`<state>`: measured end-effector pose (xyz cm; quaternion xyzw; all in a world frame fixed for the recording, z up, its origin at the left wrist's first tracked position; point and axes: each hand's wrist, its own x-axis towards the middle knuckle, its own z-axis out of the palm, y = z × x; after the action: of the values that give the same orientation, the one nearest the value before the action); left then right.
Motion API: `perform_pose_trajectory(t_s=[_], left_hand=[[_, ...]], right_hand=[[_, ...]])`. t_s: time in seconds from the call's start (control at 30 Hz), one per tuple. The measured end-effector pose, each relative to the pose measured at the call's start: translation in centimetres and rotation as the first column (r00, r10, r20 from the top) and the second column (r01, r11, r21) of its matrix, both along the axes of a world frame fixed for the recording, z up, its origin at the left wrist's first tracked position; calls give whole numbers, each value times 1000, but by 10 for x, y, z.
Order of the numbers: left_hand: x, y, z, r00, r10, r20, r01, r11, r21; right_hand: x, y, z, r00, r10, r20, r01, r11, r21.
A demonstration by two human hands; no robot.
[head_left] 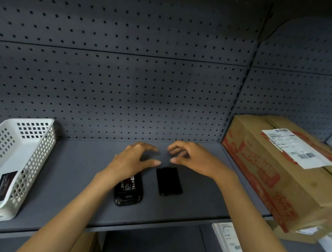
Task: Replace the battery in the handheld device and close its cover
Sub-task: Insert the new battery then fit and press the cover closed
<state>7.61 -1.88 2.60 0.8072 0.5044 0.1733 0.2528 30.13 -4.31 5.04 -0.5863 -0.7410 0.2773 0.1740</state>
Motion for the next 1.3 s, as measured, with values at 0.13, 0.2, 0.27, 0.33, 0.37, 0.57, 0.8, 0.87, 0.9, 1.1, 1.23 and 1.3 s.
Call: perform_pose_trajectory(t_s=[0.13,0.2,0.27,0.33,0.37,0.57,0.8,0.87,0.9,1.1,1.23,1.3], left_hand=[[20,-1,-4,996,-64,-62,61,997,-43],[25,-1,-8,989,-98,-112,90,993,-74],[27,-1,-11,984,-113,-137,99,989,-108],[27,-3,-15,982,-118,-145,100,987,-123],[27,-3,-17,982,-122,-146,103,986,-128],[25,-1,-25,984,-126,-123,108,984,-144],[25,-1,-29,994,-109,-2,109,991,-81],[27,-1,-27,996,-82,35,84,994,-63],[28,0,-26,997,-63,51,66,996,-53],[27,2,-15,990,19,142,-15,999,-30],[18,5,-7,981,57,186,-48,997,-54],[12,5,0,974,67,216,-59,997,-43]], right_hand=[[15,-3,-8,1000,6,11,-5,997,-74],[17,-6,-14,999,37,39,-31,990,-137],[17,-9,-20,995,69,72,-54,981,-186],[15,-10,-27,991,98,91,-77,974,-214],[14,-11,-30,989,111,93,-89,971,-220],[12,-7,-43,989,128,73,-112,975,-193],[10,-6,-46,990,129,48,-122,985,-123],[8,-6,-43,993,113,39,-109,990,-92],[7,-5,-42,995,96,20,-94,993,-76],[-1,6,-35,999,34,-35,-33,999,39],[-9,13,-24,993,-14,-121,29,992,125],[-14,17,-17,986,-41,-160,67,984,166]])
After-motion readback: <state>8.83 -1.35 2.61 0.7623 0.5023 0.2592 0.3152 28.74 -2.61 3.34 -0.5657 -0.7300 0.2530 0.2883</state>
